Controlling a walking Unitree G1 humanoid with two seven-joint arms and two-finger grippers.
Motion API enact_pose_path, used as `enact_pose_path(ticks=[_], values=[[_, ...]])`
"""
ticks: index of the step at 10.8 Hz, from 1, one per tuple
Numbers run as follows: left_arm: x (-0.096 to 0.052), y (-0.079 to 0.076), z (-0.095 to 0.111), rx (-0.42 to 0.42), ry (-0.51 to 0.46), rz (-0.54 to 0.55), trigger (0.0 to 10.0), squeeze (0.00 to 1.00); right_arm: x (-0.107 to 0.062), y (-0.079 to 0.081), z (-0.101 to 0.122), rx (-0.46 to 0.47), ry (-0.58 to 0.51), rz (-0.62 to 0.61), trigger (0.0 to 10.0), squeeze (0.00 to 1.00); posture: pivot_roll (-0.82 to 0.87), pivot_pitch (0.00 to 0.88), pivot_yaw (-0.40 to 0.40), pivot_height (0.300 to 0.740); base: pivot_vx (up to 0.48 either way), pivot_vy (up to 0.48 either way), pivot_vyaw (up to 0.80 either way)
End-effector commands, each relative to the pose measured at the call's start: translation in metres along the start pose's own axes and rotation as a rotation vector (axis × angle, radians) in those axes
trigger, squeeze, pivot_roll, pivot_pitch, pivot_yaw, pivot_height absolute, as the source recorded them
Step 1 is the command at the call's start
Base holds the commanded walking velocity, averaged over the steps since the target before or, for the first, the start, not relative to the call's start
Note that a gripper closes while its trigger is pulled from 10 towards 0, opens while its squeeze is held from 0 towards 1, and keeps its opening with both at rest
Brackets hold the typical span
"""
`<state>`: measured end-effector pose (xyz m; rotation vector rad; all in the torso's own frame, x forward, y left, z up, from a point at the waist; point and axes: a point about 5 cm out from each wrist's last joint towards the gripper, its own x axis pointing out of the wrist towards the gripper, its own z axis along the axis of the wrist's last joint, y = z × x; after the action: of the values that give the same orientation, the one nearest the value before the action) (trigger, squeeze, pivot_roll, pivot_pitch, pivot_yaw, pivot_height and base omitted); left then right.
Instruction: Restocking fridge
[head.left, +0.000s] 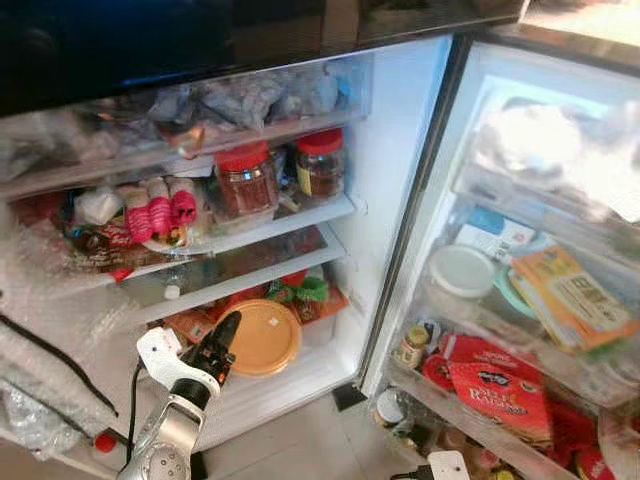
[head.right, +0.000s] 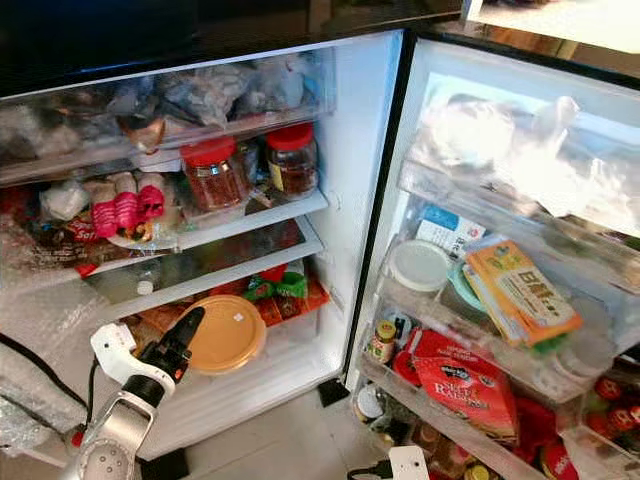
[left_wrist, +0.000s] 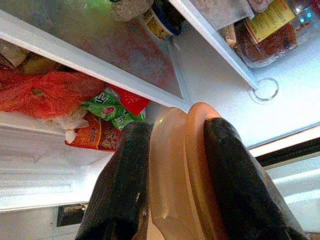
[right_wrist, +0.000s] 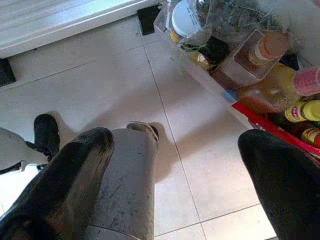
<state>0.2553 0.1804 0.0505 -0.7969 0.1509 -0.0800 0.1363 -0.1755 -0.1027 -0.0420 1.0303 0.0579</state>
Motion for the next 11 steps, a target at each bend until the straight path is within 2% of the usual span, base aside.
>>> enact_pose_path(ticks=[1, 11], values=[[0.0011, -0.0012, 0.0005, 0.014, 0.018, -0.009, 10.0, 0.00, -0.0019, 0.0032, -0.0113, 0.008, 0.041, 0.006, 10.0, 0.00, -0.17, 0.046, -0.003, 0.700, 0.000, 0.000, 0.00], [0.0028, -0.0024, -0.0014, 0.009, 0.028, -0.010, 10.0, 0.00, -0.0018, 0.0019, -0.0111, -0.020, 0.049, -0.003, 10.0, 0.00, -0.17, 0.059, -0.006, 0.696, 0.000, 0.000, 0.00]])
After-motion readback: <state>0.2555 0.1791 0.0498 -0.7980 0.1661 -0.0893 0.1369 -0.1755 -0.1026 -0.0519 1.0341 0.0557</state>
